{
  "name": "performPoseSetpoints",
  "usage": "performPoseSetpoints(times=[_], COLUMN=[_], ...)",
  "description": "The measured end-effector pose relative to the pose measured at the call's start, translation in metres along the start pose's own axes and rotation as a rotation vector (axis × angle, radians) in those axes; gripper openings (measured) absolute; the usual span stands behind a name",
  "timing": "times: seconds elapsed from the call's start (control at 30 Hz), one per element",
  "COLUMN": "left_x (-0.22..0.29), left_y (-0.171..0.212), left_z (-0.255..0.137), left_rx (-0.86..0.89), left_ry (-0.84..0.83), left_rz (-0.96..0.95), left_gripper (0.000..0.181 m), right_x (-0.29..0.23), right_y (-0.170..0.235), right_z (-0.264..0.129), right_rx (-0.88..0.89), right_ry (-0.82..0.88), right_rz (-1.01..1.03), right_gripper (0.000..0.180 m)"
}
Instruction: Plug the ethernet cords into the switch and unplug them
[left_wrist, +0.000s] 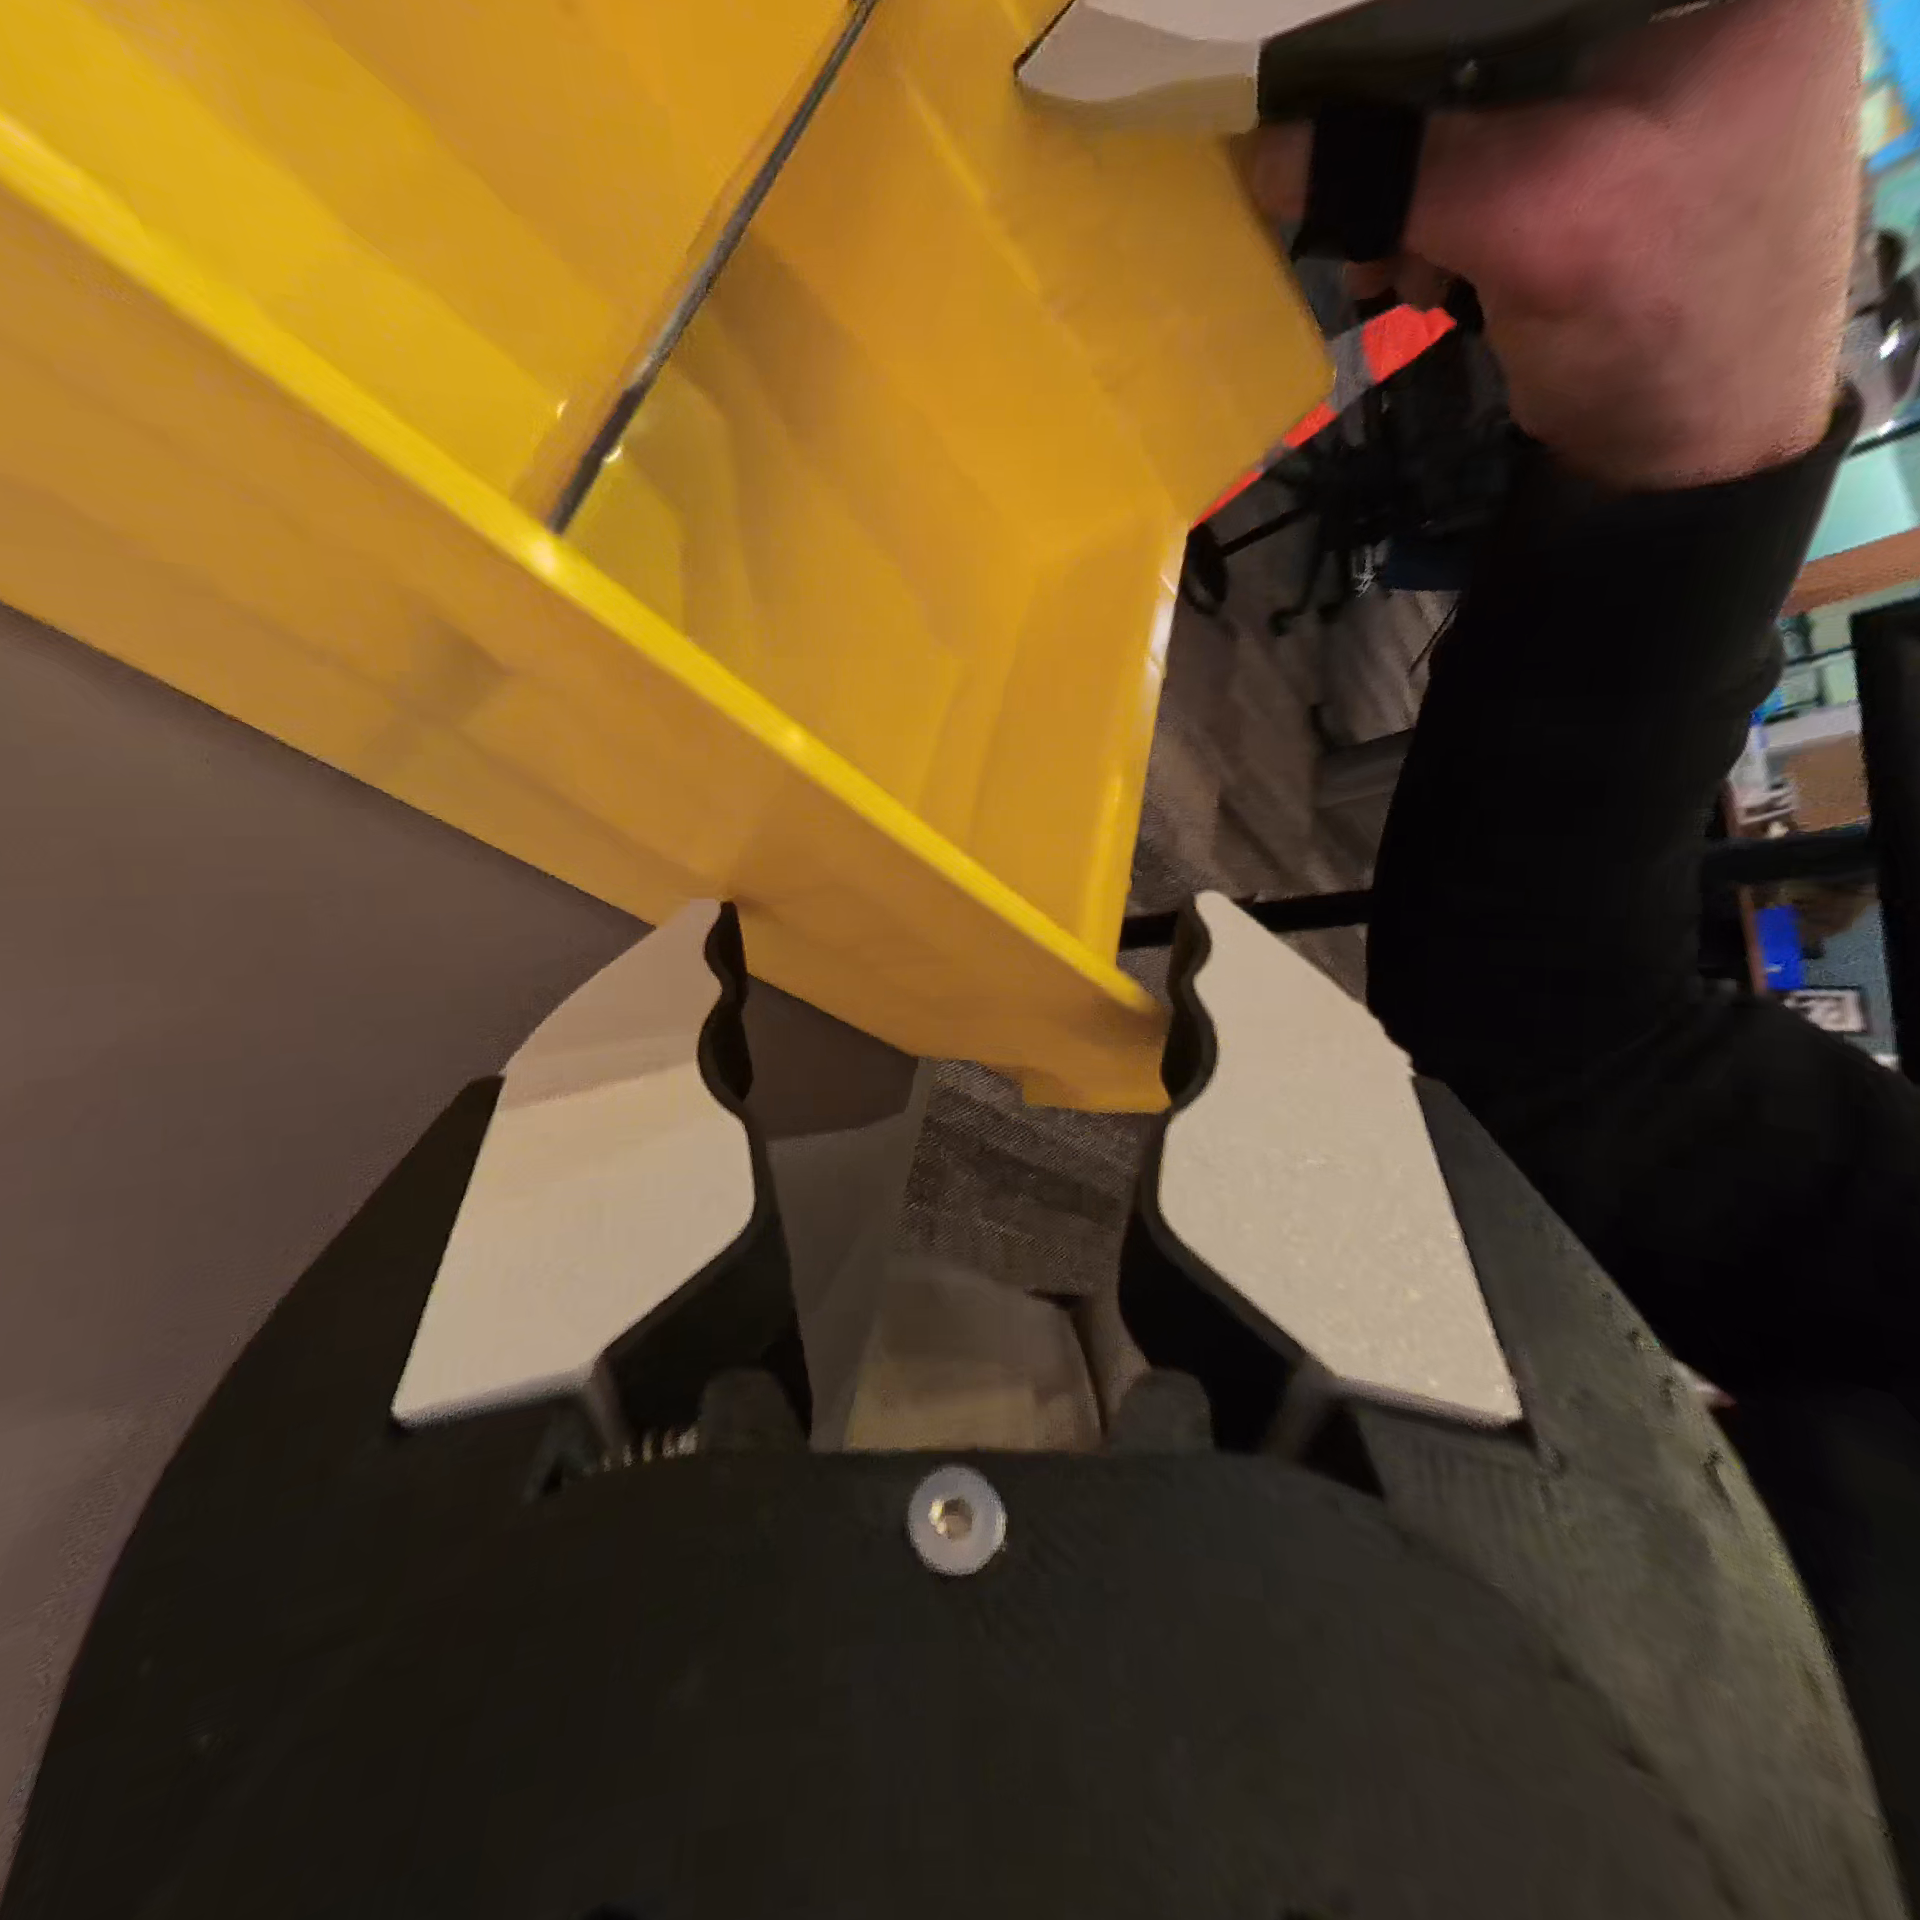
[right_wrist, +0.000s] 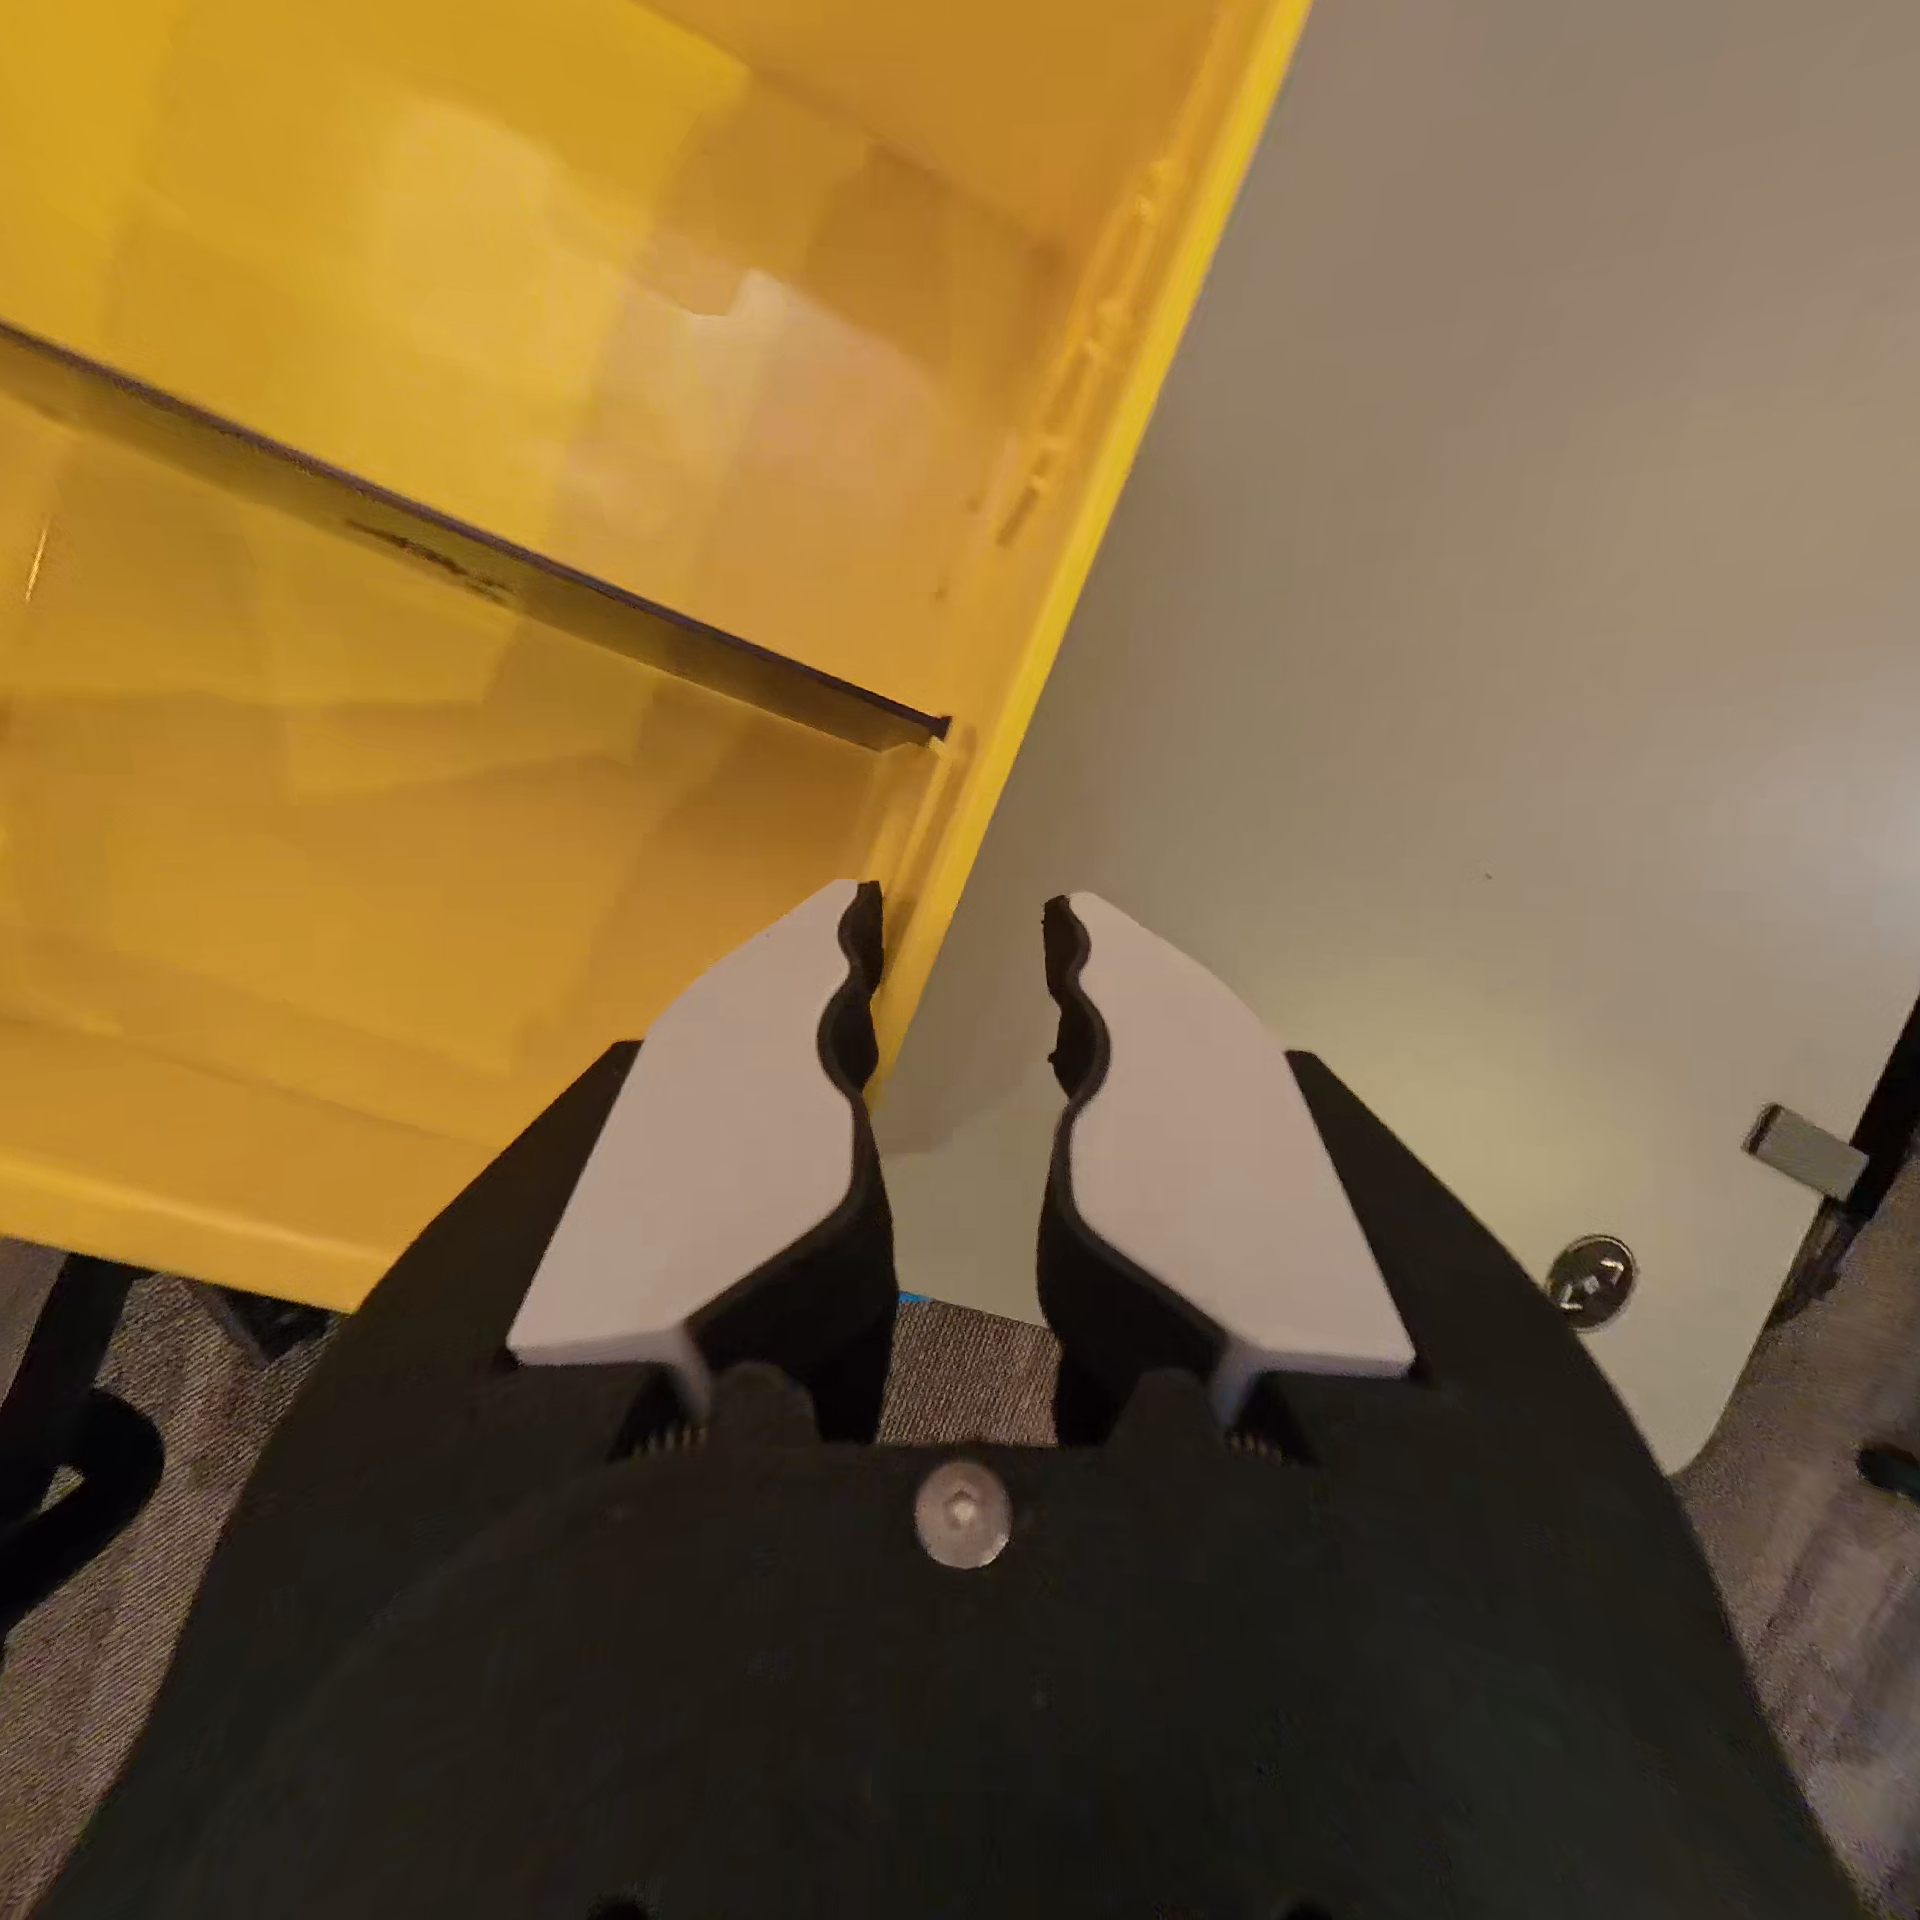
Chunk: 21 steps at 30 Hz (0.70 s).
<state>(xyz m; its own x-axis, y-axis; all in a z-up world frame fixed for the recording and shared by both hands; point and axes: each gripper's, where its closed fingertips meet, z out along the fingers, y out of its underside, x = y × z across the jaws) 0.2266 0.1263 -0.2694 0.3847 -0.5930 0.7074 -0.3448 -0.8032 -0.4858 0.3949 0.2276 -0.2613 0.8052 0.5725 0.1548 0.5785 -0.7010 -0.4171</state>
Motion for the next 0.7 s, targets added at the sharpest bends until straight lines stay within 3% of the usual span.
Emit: performPoseSetpoints(times=[0.03,0.23,0.37,0.5,0.6,0.7], left_x=[0.002,-0.005,0.008,0.014,-0.012,-0.055], left_y=[-0.004,-0.027,-0.018,0.001,0.027,0.071], left_z=[0.008,0.022,-0.017,-0.109,-0.210,-0.330], left_rx=[0.017,0.051,0.064,0.135,0.177,0.258], left_ry=[0.019,0.080,0.078,-0.145,-0.488,-0.847], left_rz=[-0.013,-0.084,-0.045,0.151,0.236,0.147], left_gripper=[0.083,0.085,0.085,0.088,0.091,0.092], right_x=[0.009,0.044,0.052,0.045,0.011,-0.031], right_y=[0.001,0.003,0.002,-0.019,-0.041,-0.068], right_z=[0.001,0.005,-0.001,-0.028,-0.047,-0.063], right_rx=[-0.013,-0.028,0.009,0.128,0.211,0.291], right_ry=[-0.004,0.031,0.059,0.177,0.149,0.137], right_rz=[0.015,0.032,0.084,0.032,-0.037,-0.148], right_gripper=[0.030,0.039,0.058,0.064,0.066,0.064])
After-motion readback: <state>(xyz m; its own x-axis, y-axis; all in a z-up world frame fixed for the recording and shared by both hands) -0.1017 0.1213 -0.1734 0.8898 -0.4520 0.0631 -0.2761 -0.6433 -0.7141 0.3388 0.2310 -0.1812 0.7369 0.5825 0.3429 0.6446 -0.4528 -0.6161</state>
